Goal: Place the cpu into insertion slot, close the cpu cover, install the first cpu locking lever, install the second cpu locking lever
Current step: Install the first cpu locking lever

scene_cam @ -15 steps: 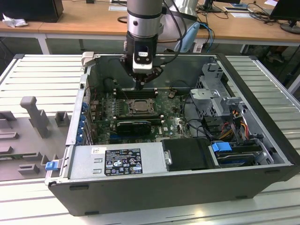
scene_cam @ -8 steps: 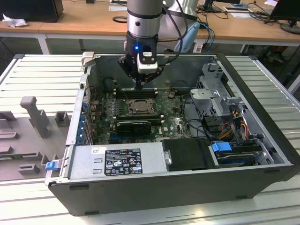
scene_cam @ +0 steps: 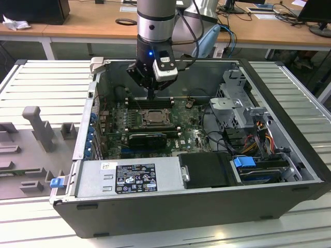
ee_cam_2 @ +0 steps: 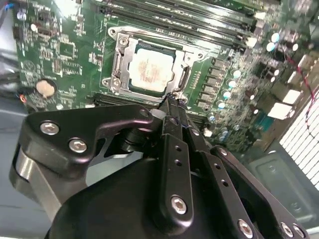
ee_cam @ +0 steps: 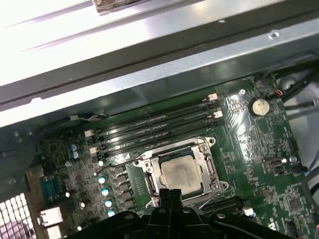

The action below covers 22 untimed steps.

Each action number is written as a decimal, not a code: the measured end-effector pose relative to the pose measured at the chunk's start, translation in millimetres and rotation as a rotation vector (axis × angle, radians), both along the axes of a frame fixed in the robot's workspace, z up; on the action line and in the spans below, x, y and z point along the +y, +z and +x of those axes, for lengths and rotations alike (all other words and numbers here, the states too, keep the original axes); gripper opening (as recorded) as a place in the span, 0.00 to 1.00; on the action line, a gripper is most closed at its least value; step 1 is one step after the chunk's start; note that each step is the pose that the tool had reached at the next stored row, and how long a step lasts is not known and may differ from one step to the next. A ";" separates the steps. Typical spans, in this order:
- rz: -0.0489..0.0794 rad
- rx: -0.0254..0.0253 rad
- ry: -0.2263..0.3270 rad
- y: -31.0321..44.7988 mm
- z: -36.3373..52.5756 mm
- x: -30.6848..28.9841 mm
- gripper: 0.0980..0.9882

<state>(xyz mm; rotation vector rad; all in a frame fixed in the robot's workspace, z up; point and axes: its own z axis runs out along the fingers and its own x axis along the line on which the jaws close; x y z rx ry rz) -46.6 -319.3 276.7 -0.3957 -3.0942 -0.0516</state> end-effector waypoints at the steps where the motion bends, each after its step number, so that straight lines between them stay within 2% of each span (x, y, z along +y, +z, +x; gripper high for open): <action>1: 0.000 0.0001 0.025 0.0 0.0 0.0 0.01; 8: 0.000 0.0000 0.158 -0.1 -0.1 0.0 0.01; 14: 0.000 -0.0005 0.165 -0.2 -5.8 0.0 0.01; 22: 0.000 -0.0005 0.165 -0.2 -8.9 0.0 0.01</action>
